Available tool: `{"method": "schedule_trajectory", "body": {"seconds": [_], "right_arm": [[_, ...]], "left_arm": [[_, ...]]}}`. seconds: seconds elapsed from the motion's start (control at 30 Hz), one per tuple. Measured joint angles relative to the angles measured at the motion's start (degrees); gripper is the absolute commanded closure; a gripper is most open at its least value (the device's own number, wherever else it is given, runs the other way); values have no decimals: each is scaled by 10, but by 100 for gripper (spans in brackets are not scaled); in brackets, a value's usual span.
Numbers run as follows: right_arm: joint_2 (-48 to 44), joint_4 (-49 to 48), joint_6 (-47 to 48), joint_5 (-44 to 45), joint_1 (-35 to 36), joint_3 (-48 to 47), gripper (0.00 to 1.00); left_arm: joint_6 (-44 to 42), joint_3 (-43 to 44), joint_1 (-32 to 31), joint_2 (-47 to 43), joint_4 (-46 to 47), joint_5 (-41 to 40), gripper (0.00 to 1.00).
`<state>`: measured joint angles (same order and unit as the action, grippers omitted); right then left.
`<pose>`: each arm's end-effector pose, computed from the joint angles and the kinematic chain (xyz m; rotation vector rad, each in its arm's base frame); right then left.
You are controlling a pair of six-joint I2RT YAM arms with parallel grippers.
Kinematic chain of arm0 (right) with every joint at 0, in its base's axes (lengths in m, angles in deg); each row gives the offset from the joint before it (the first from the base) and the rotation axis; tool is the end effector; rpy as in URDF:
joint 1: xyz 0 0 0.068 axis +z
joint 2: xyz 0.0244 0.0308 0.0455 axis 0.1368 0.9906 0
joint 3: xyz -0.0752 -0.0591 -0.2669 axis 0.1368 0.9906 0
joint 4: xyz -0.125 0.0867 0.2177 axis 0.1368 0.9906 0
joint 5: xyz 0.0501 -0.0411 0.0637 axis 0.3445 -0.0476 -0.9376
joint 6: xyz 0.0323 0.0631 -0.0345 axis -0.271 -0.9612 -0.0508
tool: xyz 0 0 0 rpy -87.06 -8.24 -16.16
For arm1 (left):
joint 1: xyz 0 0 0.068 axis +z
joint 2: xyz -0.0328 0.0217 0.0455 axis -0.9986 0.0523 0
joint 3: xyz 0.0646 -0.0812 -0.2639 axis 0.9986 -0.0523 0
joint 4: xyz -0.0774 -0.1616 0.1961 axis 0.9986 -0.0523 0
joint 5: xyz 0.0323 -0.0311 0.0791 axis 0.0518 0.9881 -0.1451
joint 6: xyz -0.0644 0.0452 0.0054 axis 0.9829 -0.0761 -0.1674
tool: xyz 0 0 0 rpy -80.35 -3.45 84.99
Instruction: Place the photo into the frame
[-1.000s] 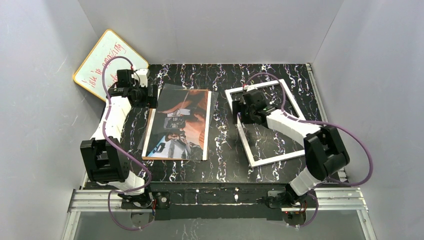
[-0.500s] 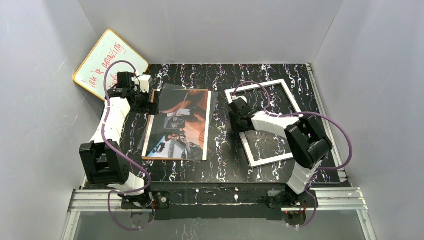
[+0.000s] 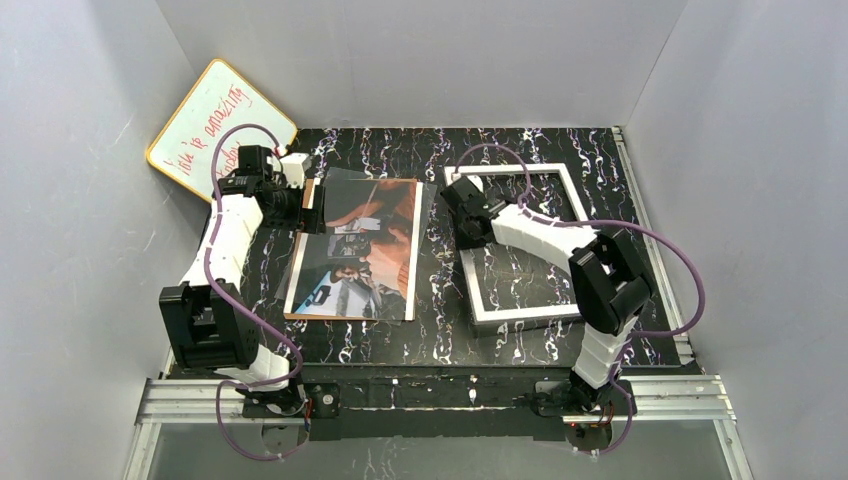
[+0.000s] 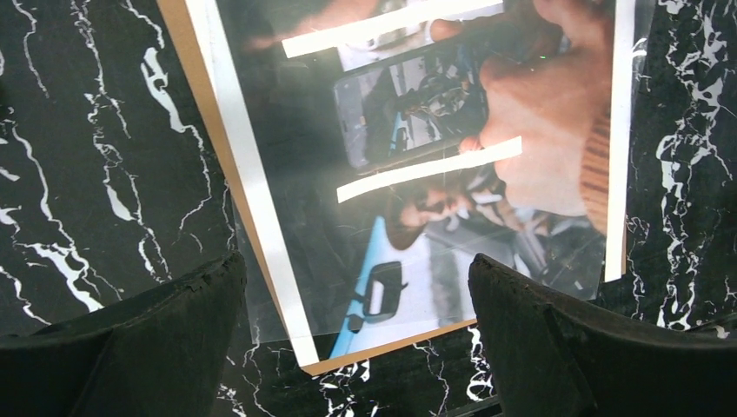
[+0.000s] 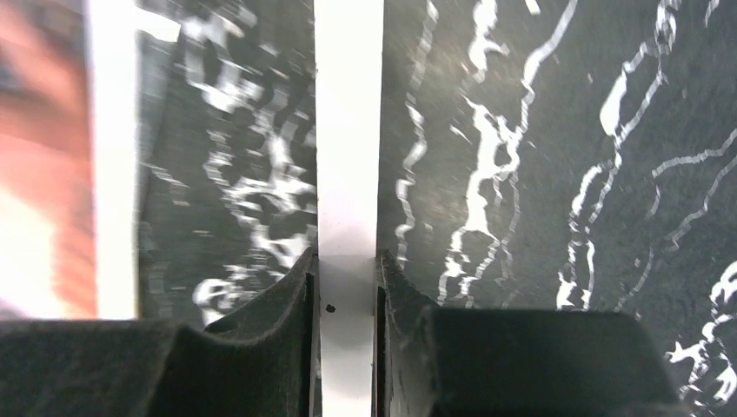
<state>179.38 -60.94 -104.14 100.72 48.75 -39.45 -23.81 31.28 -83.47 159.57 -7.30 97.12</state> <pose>0.3164 0.2445 0.1841 -0.2064 2.5012 0.0359 0.3393 0.0014 0.2841 0.2978 2.4544 -0.2551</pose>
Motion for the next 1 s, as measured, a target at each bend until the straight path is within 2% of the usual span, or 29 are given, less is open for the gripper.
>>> {"method": "schedule_trajectory", "body": {"seconds": [0.27, 0.57, 0.77, 1.0], "right_arm": [[-9, 52, -72, -76, 9, -155, 99], [-42, 69, -181, -179, 9, -260, 99], [-84, 34, -258, -227, 9, -266, 99], [-135, -87, -331, -292, 6, -211, 99]], "left_arm": [[15, 3, -12, 1, -7, 21, 2], [33, 62, -13, 15, -20, 46, 2], [51, 84, -23, 18, -20, 63, 2], [79, 97, -42, 20, -15, 71, 2]]}}
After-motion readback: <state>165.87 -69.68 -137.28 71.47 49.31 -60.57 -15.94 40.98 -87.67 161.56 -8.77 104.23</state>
